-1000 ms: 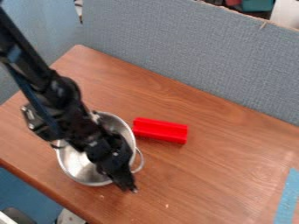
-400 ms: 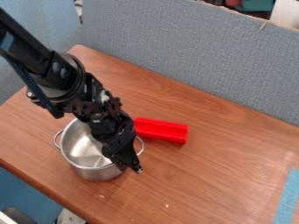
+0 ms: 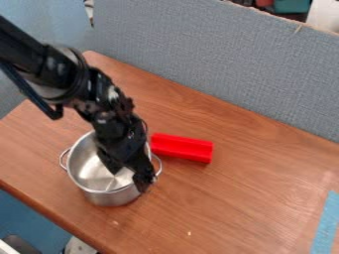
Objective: Move the red object from the metal pot to the table
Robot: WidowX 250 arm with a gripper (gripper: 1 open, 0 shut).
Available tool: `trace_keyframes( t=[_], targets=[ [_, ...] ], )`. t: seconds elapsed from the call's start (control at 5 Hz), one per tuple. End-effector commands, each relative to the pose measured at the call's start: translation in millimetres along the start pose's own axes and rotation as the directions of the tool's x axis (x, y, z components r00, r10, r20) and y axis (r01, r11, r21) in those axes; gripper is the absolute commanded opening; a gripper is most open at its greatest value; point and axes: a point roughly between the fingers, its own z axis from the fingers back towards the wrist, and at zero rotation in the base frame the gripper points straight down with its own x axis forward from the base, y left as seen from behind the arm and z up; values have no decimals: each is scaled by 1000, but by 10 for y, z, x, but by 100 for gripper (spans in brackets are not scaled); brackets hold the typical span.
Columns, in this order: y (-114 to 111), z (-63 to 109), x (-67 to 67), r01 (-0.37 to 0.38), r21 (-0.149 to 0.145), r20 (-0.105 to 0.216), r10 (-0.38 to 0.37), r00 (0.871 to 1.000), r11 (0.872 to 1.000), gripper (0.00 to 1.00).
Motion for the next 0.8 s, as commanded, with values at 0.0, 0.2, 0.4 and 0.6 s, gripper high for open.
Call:
trace_keyframes(
  t=[0.0,0.2,0.4,0.6],
  targets=[
    [52,42,-62,14,36,25,-15,1000,999,0],
    [64,62,-207,28,42,20,-29,999,999,100],
    [84,198,-320,157,28,6,-157,988,987,100],
    [120,645,-374,316,48,40,-318,947,948,100]
  ],
)
